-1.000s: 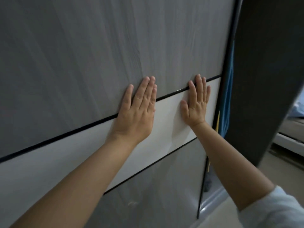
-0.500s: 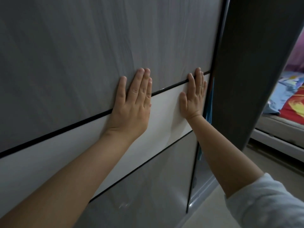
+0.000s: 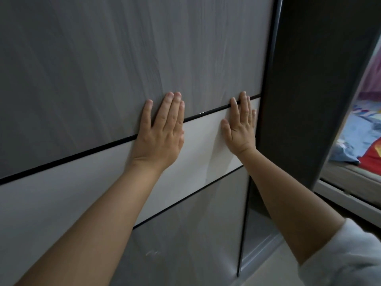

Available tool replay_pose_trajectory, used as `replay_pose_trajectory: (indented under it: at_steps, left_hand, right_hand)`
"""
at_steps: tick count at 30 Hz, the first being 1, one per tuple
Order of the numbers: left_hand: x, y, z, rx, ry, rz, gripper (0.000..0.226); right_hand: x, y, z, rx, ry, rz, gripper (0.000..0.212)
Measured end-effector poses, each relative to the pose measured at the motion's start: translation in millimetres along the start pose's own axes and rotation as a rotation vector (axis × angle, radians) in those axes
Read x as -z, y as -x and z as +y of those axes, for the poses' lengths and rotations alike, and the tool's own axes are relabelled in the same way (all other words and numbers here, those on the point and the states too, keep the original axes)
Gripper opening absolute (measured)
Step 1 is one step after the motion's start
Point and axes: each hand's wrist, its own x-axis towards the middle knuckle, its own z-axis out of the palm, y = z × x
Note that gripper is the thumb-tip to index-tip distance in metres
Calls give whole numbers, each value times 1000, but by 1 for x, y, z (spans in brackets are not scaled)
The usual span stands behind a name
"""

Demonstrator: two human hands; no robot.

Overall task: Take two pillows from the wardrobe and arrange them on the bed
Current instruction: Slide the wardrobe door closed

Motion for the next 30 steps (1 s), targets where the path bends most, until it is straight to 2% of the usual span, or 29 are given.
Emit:
replay_pose_trajectory:
  at_steps: [5, 15, 23, 30]
  left_hand:
    - [-16, -44, 49, -4, -8, -4, 52]
    - [-50, -133, 155, -13, -26, 11, 54]
    - [-70, -212, 239, -7, -12, -42, 55]
    - [-92, -274, 305, 16, -12, -67, 55]
  right_hand:
    - [12, -22, 63, -16, -15, -20, 62]
    - [34, -70, 182, -86, 16, 36, 58]
    - [65, -115, 288, -134, 107, -23, 61]
    - [92, -159, 382, -39, 195, -82, 66]
